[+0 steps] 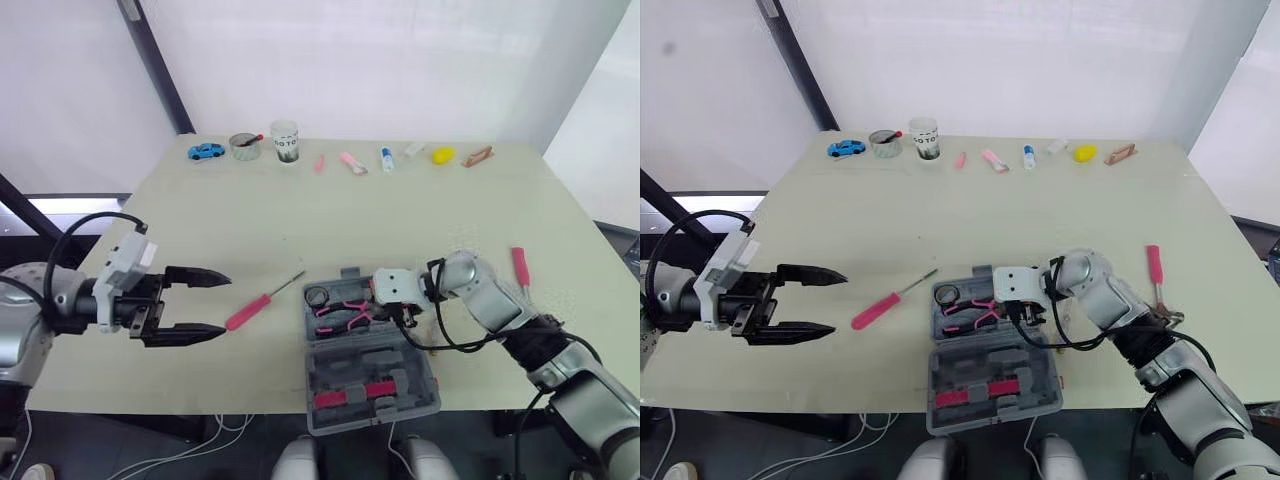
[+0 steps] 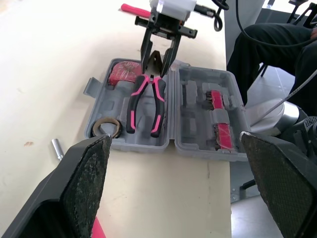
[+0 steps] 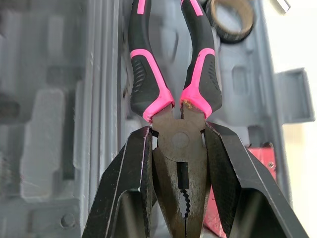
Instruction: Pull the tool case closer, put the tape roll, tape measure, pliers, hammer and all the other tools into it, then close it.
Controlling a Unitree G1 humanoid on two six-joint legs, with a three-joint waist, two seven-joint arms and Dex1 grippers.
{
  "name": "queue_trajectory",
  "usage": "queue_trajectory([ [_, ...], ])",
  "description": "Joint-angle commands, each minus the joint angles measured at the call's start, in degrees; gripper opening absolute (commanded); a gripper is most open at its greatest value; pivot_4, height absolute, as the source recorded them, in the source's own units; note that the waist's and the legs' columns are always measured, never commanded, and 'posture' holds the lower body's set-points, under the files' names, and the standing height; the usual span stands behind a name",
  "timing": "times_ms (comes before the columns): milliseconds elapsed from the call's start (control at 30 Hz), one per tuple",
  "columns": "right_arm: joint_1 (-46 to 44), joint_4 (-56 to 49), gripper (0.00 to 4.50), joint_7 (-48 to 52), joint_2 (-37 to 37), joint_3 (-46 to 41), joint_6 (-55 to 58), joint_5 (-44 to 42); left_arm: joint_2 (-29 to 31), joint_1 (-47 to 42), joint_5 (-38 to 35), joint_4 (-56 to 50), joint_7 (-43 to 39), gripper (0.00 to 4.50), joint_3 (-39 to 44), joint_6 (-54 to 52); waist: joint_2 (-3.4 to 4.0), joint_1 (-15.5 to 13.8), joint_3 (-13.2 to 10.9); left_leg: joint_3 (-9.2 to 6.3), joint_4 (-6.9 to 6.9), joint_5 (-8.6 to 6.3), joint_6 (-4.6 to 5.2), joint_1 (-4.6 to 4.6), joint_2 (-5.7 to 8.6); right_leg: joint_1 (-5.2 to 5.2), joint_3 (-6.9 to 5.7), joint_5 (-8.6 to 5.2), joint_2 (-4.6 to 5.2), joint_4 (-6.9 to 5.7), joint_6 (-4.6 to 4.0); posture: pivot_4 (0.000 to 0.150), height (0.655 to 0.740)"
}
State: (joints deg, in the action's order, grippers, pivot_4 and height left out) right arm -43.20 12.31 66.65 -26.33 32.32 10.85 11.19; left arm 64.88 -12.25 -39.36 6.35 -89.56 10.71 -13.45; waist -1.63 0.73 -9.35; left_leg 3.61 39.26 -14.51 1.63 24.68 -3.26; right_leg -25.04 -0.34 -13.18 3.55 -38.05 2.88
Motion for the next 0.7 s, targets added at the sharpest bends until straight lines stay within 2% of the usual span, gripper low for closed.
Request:
queue_trajectory([
  [33, -0.8, -1.2, 0.99, -1.3, 1.3, -0.1, -1.1, 1.0, -0.2, -1.3, 0.2, -1.7, -0.4, 4.46, 1.4, -1.4, 0.00, 0.0, 0.0, 0.00, 0.00, 0.00, 0.00, 0.00, 0.00, 0.00, 0.00, 0.00, 0.00, 0.00, 0.00, 0.150, 0.7400],
  [367, 1.1, -0.5, 0.99, -2.4, 2.3, -0.7, -3.8, 1.3, -1.6, -2.5, 1.4, -2.5, -0.5, 4.46, 1.0, -3.3, 0.00, 0.1, 0.0, 0.00, 0.00, 0.01, -0.01, -0.01, 0.00, 0.00, 0.00, 0.00, -0.01, -0.01, 0.00, 0.150, 0.7400],
  [400, 1.0, -0.4, 2.04, -2.4, 2.3, -0.8, -3.9, 1.2, -1.8, -2.5, 1.6, -2.6, -0.5, 4.50, 1.0, -3.4, 0.00, 0.1, 0.0, 0.00, 0.00, 0.01, -0.01, -0.01, 0.00, 0.00, 0.00, 0.00, 0.00, -0.01, 0.00, 0.150, 0.7400],
  [500, 1.1, -0.9, 3.25, -2.0, 2.1, -2.0, -2.6, 0.1, -2.3, -2.5, 2.1, -2.6, -0.6, 4.50, 1.0, -3.6, 0.00, 0.1, 0.0, -0.01, 0.00, 0.01, -0.02, -0.01, 0.00, 0.00, 0.00, 0.00, -0.01, -0.01, 0.00, 0.150, 0.7400],
  [533, 1.3, -1.0, 3.95, -2.0, 2.1, -2.5, -2.2, -0.4, -2.4, -2.4, 2.2, -2.7, -0.7, 4.50, 1.1, -3.7, 0.00, 0.1, 0.0, -0.01, 0.00, 0.01, -0.02, -0.01, 0.00, 0.00, 0.00, 0.00, -0.01, -0.01, 0.00, 0.150, 0.7400],
  [600, 1.5, -1.7, 4.41, -1.3, 2.1, -3.6, -0.9, -2.1, -2.5, -2.3, 2.3, -2.7, -0.7, 4.50, 1.2, -3.7, 0.00, 0.1, 0.0, -0.01, 0.00, 0.01, -0.02, -0.01, 0.00, 0.00, 0.00, 0.00, -0.01, -0.01, 0.00, 0.150, 0.7400],
  [700, 2.2, -2.6, 4.41, -1.1, 3.6, -5.8, 1.0, -5.5, -2.8, -2.3, 2.4, -2.6, -0.6, 4.50, 1.3, -3.7, -0.01, 0.0, 0.0, -0.01, 0.00, 0.01, -0.02, -0.01, 0.00, 0.01, 0.00, 0.00, 0.00, -0.01, 0.00, 0.150, 0.7400],
])
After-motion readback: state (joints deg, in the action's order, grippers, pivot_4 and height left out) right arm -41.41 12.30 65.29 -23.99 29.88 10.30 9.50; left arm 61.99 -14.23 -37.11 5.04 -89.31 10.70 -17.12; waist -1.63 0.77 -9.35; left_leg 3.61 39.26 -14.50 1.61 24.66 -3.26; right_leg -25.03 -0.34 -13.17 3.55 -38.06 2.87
